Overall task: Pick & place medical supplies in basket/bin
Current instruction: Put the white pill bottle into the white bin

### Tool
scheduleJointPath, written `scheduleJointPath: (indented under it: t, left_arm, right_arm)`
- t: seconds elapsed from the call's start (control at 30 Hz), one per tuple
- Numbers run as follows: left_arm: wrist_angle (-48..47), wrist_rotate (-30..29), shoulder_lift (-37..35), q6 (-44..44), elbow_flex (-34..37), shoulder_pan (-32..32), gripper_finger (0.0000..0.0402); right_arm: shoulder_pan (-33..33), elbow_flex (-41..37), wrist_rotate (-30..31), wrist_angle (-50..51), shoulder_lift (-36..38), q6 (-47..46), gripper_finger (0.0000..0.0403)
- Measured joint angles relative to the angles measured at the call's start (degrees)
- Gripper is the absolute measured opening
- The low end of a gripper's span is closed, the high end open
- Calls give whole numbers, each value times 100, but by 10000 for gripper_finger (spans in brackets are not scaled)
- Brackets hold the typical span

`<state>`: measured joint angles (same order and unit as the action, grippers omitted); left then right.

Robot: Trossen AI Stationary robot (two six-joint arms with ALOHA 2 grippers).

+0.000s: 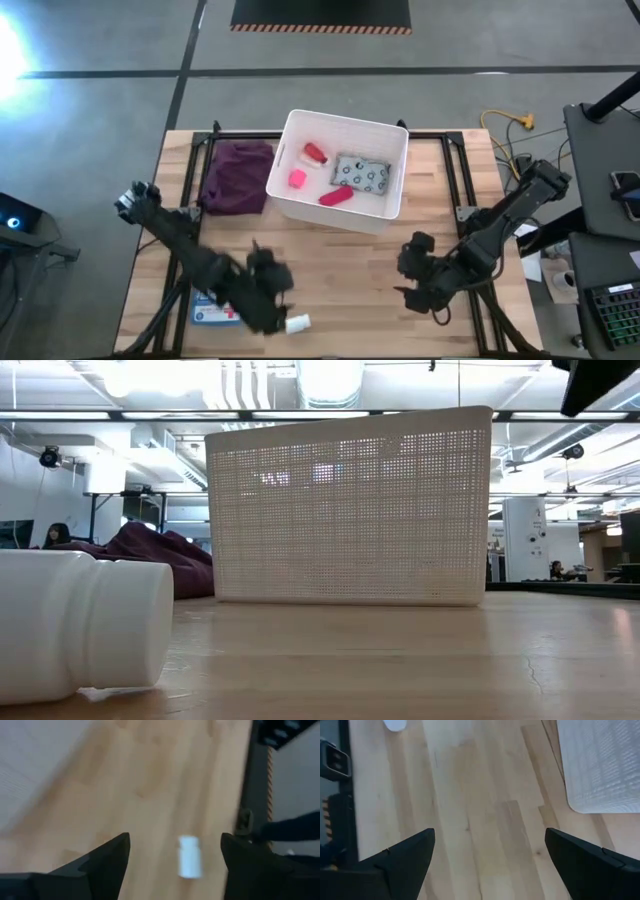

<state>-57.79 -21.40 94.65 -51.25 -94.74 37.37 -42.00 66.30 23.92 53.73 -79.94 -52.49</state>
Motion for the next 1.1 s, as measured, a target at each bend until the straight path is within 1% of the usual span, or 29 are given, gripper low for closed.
scheduleJointPath:
  t: [0.1,0.2,0.27,0.33,0.4,0.47,0.6,0.67,0.83,1.1]
  left_arm:
    - [1257,21,9,-513,925,339,290]
    - [2468,37,30,-1079,1785,522,290]
    - [2946,56,87,-1316,2195,595,290]
    - [3109,55,131,-1422,2408,640,290]
    - [3130,47,179,-1367,2488,659,290]
    - [3129,46,263,-1119,2514,659,290]
    - [3182,357,510,-248,2427,657,290]
    - [3180,489,657,-20,2415,659,290]
    - [3223,643,1029,-133,2268,657,290]
    - [3191,642,1639,-357,1666,644,290]
  right_arm:
    - [0,0,-2,-2,-149,20,370]
    - [2,0,-4,-15,-240,-67,370]
    - [2,0,-38,-19,-256,-143,370]
    - [2,0,-98,-22,-253,-215,370]
    - [0,0,-147,-19,-243,-283,370]
    - [2,0,-148,-21,-229,-361,370]
    - [7,0,-148,-20,-240,-439,370]
    - [41,0,-183,-43,-287,-435,370]
    - [149,0,-324,-37,-514,-457,370]
    - [207,0,-348,-61,-867,-457,370]
